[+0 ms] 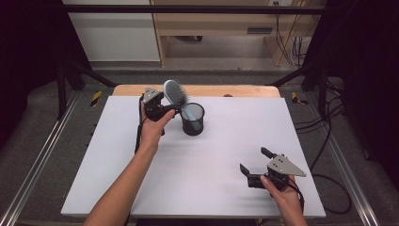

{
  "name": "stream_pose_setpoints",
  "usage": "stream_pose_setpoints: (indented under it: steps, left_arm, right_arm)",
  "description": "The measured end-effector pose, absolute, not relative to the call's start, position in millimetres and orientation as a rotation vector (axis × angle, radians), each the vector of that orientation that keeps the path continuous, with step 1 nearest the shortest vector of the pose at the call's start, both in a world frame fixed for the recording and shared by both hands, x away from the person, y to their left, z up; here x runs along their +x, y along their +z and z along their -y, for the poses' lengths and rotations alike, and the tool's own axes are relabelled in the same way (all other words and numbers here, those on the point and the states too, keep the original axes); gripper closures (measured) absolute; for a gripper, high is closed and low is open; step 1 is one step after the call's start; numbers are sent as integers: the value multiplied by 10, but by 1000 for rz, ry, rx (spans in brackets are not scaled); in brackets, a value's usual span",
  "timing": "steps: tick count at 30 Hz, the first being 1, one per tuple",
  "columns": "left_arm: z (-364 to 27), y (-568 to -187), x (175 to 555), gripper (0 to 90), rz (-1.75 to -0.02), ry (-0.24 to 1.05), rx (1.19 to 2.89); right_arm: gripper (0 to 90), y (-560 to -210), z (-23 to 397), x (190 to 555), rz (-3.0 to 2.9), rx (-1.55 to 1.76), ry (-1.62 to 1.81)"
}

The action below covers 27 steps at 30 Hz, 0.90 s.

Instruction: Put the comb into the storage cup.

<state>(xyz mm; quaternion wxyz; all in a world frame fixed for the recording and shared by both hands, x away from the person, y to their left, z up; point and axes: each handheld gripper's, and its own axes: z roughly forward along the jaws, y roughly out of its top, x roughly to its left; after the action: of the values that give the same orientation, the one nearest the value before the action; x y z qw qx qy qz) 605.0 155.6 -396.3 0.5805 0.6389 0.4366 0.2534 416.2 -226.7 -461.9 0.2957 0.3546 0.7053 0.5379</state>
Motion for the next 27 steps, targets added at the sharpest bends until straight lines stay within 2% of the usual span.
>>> stream_pose_setpoints:
  steps: [27]
  left_arm:
    - [-1754, -3962, 5819, 27, -975, 646, 1540]
  right_arm:
    - [23, -4611, 2194, 4155, -1880, 932, 1430]
